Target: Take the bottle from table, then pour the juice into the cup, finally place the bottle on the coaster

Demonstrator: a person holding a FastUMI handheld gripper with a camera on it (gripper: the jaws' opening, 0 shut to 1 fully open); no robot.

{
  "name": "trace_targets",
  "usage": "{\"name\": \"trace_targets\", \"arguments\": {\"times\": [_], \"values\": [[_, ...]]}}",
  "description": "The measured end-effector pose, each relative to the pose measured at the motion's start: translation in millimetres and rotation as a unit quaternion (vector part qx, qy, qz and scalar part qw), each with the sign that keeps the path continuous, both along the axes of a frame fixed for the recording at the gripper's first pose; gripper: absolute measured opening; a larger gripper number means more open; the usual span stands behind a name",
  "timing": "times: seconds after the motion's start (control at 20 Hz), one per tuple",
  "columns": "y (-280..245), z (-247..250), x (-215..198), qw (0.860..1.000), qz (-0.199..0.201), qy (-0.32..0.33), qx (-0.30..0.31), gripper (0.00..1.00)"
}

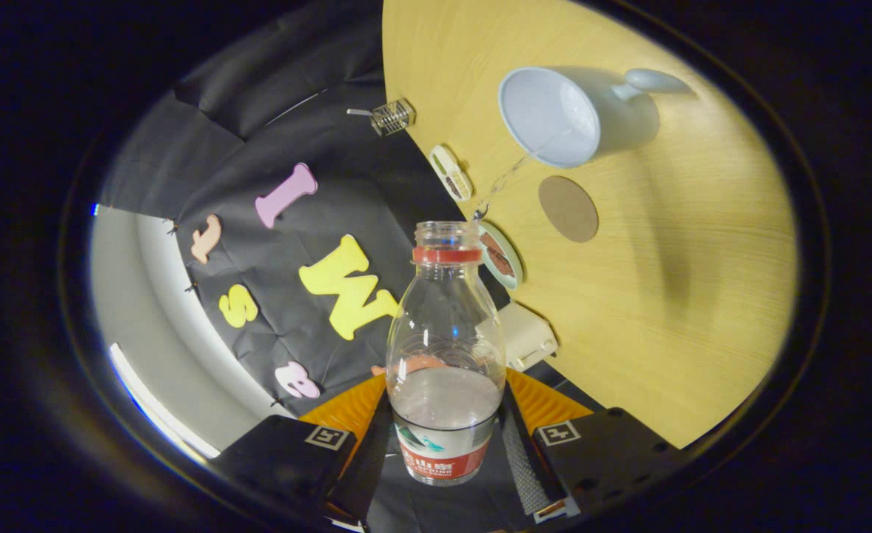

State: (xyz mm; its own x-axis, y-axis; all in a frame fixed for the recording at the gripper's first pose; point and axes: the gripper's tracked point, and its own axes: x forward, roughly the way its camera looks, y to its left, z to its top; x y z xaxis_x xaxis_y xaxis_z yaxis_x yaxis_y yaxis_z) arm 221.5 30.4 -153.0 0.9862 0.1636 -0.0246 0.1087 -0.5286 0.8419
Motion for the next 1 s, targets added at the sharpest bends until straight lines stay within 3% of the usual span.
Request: {"name": "trace_targets", "arguments": {"times": [1.0], "values": [[-27,-4,2,0.998,-0.007,0.019,0.051,0.77]]}}
